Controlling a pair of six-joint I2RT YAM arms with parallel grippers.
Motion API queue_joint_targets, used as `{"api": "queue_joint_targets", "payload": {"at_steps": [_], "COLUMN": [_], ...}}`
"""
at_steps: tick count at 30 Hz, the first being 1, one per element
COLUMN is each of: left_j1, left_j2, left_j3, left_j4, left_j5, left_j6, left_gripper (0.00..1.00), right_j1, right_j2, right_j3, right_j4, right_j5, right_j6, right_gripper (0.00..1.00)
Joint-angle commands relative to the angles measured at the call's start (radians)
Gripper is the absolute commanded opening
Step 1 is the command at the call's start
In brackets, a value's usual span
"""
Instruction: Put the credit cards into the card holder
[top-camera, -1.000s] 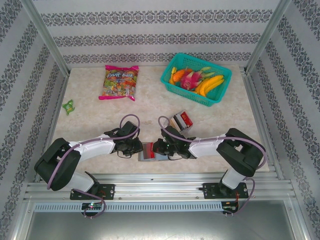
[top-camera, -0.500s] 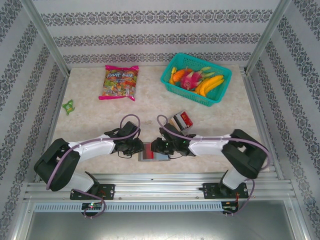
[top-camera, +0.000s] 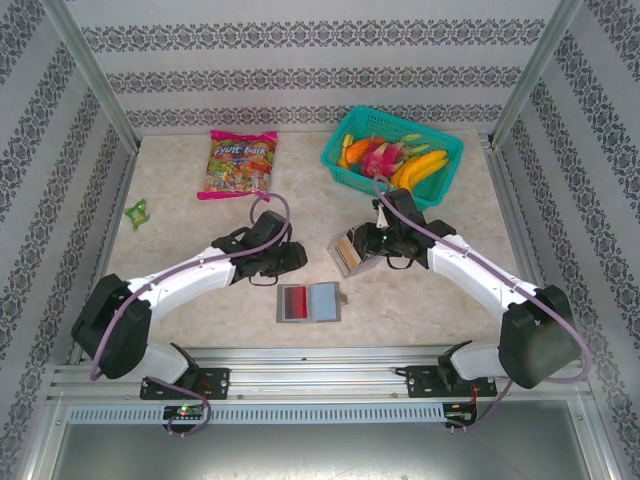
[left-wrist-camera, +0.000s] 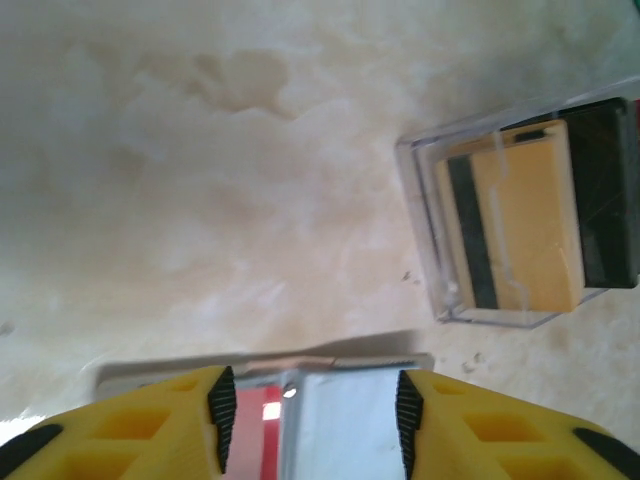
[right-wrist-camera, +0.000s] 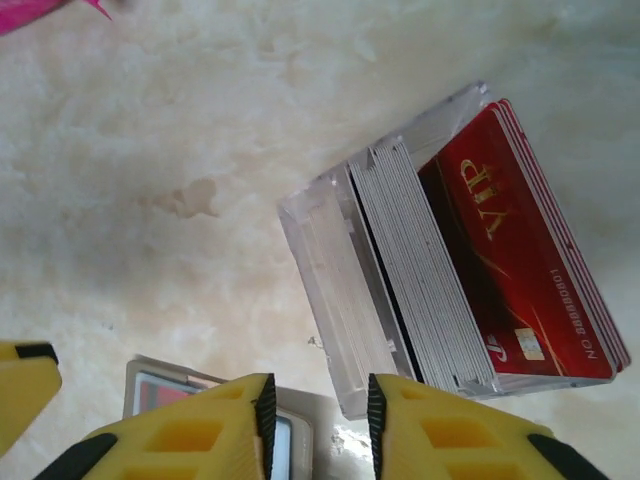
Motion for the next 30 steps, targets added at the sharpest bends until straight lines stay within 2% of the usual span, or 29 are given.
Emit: {"api": "queue_joint_targets", "payload": {"at_steps": [1, 4, 10, 13, 25, 30], "left_j1": [-0.001, 0.007, 0.007, 0.007, 0.010, 0.014], "left_j2": [0.064, 0.124, 0.266, 0.330, 0.467, 0.481], "left_j3": [0.030, 0.051, 0.166, 0.207, 0.260, 0.256], "left_j4": [-0.011, 0.040, 0.149, 0.209, 0.286, 0.291], "left_j5": [0.013, 0.059, 0.172, 0.214, 0.254, 0.253], "left_j6": [0.025, 0.007, -0.027, -0.057, -0.115, -0.124], "left_gripper": [0.45, 0.50, 0.57, 0.61, 0.61, 0.59], "right_j1": [0.046, 0.051, 0.072, 0.056, 0.100, 0.135], "right_j2": [0.012, 0.055, 0.141, 0.174, 0.312, 0.359], "right_j3": [0.029, 0.053, 0.151, 0.184, 0.303, 0.336], "right_j4": [-0.027, -0.094, -0.228, -0.248, -0.304, -0.315], "right_j5": [-0.079, 0.013, 0.207, 0.228, 0.345, 0.446], "right_j6": [-0.087, -0.092, -0.238, -0.270, -0.423, -0.441], "right_gripper": [0.30, 0.34, 0.41, 0.46, 0.48, 0.49]}}
